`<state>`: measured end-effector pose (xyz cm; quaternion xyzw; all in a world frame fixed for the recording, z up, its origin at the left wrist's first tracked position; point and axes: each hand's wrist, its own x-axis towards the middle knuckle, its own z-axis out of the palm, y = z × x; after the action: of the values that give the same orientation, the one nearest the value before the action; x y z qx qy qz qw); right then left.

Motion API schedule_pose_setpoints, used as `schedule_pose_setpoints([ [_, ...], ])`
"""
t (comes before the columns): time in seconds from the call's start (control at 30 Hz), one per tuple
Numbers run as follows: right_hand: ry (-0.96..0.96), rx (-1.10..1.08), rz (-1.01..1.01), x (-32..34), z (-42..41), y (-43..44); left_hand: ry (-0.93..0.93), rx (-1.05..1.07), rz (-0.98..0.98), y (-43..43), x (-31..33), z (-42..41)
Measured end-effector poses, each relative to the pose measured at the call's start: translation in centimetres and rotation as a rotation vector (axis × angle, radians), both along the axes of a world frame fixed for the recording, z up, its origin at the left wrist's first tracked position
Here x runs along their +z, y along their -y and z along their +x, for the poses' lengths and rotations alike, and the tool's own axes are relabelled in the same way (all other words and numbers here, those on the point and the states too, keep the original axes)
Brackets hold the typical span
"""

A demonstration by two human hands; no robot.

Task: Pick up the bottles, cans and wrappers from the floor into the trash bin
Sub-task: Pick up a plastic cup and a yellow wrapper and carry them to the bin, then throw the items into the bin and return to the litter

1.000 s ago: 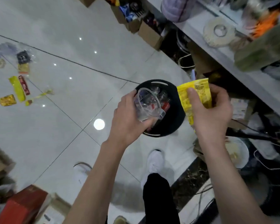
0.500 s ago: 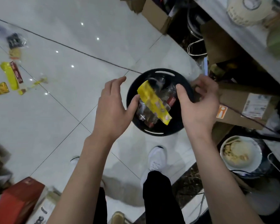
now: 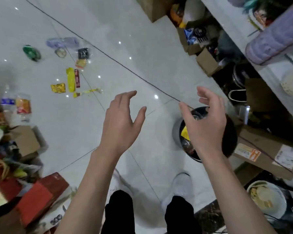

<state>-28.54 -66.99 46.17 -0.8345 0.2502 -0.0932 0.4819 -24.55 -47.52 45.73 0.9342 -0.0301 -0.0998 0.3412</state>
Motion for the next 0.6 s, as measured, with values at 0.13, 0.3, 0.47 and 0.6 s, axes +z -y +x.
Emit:
schedule_pose_setpoints([
  [0.13, 0.079, 0.105, -0.033, 0.9, 2.6, -9.4, 0.010, 0.115, 0.021, -9.7, 1.8, 0.9],
  [0.3, 0.104, 0.251, -0.024, 1.6, 5.4, -21.4, 0.010, 0.252, 0.061, -22.4, 3.2, 1.6],
  [0.47, 0.106, 0.394, -0.046, 1.8, 8.0, -31.6, -0.006, 0.362, 0.110, -33.9, 4.1, 2.0],
  [0.6, 0.102, 0.457, -0.032, 2.2, 10.5, -37.3, -0.022, 0.420, 0.139, -40.6, 4.6, 2.8],
])
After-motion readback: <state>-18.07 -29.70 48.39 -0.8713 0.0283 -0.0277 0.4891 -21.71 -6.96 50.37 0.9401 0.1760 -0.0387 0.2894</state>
